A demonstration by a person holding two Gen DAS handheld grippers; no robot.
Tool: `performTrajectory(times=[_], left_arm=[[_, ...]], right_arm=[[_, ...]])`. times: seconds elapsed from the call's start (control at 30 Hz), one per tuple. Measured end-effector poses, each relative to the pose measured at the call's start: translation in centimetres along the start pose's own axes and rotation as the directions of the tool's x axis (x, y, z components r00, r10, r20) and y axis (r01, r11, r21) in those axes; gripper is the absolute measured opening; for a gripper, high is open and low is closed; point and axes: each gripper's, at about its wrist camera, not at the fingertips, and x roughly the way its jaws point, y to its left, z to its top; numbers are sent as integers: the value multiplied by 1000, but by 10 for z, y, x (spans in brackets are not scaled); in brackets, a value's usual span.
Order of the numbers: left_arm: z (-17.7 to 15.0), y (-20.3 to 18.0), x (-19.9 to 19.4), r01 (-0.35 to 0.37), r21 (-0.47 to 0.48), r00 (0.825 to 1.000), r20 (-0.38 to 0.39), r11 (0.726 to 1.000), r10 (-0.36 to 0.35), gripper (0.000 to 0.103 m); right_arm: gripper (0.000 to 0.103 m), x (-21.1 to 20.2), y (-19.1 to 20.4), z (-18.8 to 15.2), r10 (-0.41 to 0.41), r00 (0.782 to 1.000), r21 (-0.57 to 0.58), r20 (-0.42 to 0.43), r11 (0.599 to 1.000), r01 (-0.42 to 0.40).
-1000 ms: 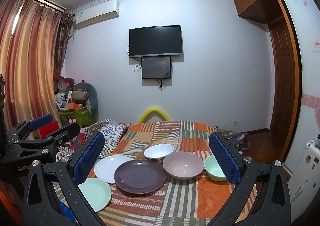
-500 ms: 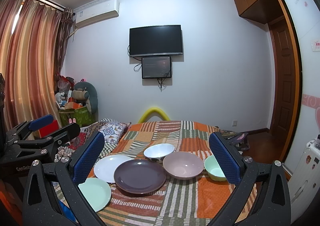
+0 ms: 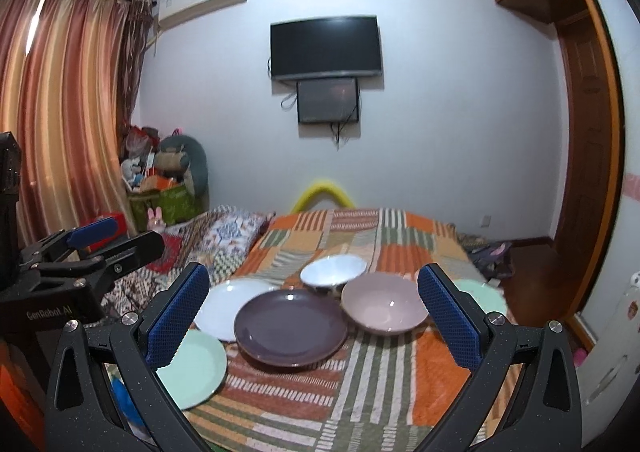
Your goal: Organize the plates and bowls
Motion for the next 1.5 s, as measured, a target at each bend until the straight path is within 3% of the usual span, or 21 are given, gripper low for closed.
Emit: performTrajectory(times=[0.13, 0.2, 0.3, 0.47, 0.6, 0.7, 0.8, 0.87, 1.1, 1.27, 1.5], left_arm=[[-12, 23, 27, -25, -50, 997, -70, 998, 21, 103], [-18, 37, 44, -32, -81, 993, -115, 996, 23, 102], [-27, 54, 69, -54, -106, 984, -175, 993, 35, 87], [-41, 75, 111, -61, -122, 964, -263, 991, 27, 77], [-52, 85, 148, -68, -91, 939, -343, 993, 33, 60], [-61, 92, 176, -56, -91, 908, -418, 994, 13, 39], [-70, 99, 198, -48, -106, 882, -471, 993, -8, 30], [-76, 102, 210, -44, -113, 867, -499, 993, -19, 28], [-85, 113, 235, -26, -145, 842, -537, 989, -56, 28], [-89, 114, 249, -12, -150, 831, -552, 989, -74, 28], [-98, 118, 266, -5, -167, 808, -582, 986, -94, 22]], right_arm=[[102, 20, -4, -13, 5, 999, -11, -47, 1000, -5], [96, 31, -4, -20, -7, 997, -23, -80, 1000, 5], [85, 53, -7, -28, -3, 989, -25, -146, 1000, -1], [64, 89, -21, -41, 43, 965, 42, -258, 999, -33], [47, 117, -31, -55, 63, 934, 81, -351, 996, -36], [41, 135, -35, -66, 72, 910, 97, -408, 995, -35], [31, 150, -38, -75, 78, 887, 104, -454, 994, -34], [29, 160, -39, -80, 94, 872, 122, -480, 992, -39], [27, 178, -46, -93, 121, 829, 174, -546, 984, -29], [15, 188, -45, -94, 126, 815, 176, -566, 984, -30], [14, 199, -49, -97, 115, 800, 181, -589, 983, -8]])
